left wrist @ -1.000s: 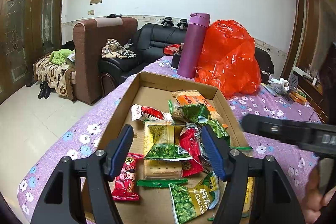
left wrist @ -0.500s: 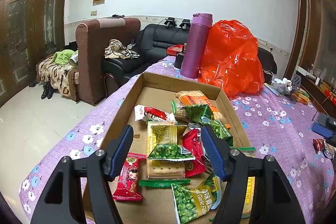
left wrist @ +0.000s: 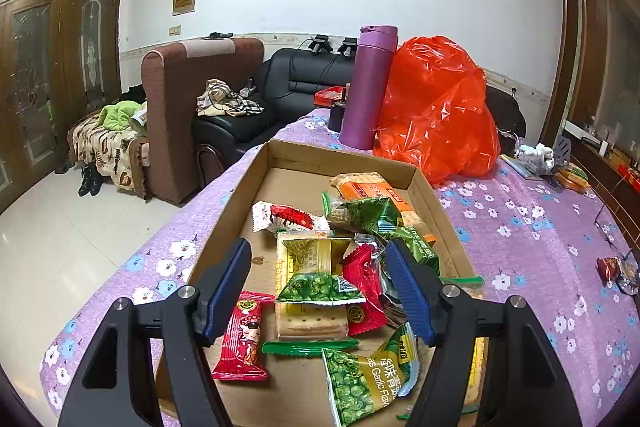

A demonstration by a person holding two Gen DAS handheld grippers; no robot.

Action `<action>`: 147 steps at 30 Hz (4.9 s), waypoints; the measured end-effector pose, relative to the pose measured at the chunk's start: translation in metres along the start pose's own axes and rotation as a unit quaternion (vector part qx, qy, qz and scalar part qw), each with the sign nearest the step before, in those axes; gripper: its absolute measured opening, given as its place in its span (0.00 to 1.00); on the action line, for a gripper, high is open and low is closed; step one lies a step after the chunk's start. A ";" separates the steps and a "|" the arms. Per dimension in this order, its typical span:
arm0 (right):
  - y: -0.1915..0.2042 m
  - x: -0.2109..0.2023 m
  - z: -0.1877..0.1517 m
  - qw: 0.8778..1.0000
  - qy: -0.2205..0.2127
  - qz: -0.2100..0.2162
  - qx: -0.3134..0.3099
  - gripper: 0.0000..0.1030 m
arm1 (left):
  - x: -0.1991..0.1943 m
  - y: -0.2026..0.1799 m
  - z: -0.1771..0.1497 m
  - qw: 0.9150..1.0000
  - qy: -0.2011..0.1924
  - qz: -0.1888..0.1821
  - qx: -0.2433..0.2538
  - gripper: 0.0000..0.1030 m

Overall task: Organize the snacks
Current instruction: 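Move the right tool to the silver foil bag on the cloth, then grasp the silver foil bag with the right tool while the left tool grasps the dark red packet, then lift the foil bag and dark red packet and hold them above the cloth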

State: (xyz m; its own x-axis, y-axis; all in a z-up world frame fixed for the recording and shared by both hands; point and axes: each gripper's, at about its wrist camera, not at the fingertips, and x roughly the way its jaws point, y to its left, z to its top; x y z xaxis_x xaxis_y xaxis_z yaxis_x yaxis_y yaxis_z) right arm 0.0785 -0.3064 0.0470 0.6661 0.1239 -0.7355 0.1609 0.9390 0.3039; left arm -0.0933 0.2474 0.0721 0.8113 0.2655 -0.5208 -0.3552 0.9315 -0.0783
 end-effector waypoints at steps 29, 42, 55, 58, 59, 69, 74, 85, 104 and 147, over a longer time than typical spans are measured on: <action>0.201 0.026 -0.069 0.925 0.144 0.246 -0.253 0.66 | 0.001 0.001 0.001 1.000 -0.002 -0.006 -0.004 0.68; 0.241 0.031 -0.128 0.876 0.111 0.138 -0.448 0.62 | 0.001 0.000 0.001 1.000 -0.001 -0.005 -0.002 0.68; 0.181 0.014 -0.022 0.960 0.006 0.199 -0.198 0.62 | -0.035 -0.047 0.019 0.998 -0.001 -0.041 0.042 0.68; 0.164 0.022 -0.019 0.963 0.003 0.206 -0.171 0.62 | -0.034 -0.090 0.029 0.992 0.045 -0.104 0.061 0.68; 0.158 0.023 -0.019 0.965 0.007 0.206 -0.166 0.62 | -0.029 -0.106 0.030 0.988 0.066 -0.121 0.067 0.68; 0.134 0.019 -0.014 0.969 -0.004 0.210 -0.132 0.62 | 0.086 -0.212 0.027 0.951 0.261 -0.165 -0.039 0.46; 0.131 0.016 -0.011 0.968 -0.008 0.215 -0.125 0.62 | 0.120 -0.240 0.018 0.943 0.294 -0.150 -0.052 0.45; 0.134 0.019 -0.014 0.968 -0.004 0.213 -0.132 0.62 | 0.145 -0.262 0.001 0.951 0.275 -0.135 0.046 0.31; 0.178 0.027 -0.057 0.950 -0.007 0.186 -0.251 0.62 | 0.066 -0.230 -0.004 0.982 0.051 -0.097 0.154 0.29; 0.178 0.028 -0.060 0.951 -0.010 0.180 -0.251 0.62 | 0.053 -0.229 -0.006 0.983 0.019 -0.068 0.170 0.29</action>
State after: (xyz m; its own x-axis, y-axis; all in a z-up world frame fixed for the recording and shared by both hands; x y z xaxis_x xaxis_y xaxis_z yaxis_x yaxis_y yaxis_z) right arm 0.0824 -0.1162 0.0439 0.6265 0.4657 -0.6250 -0.4449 0.8721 0.2038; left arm 0.0284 0.0464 0.0571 0.8204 0.1301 -0.5568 -0.0645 0.9886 0.1358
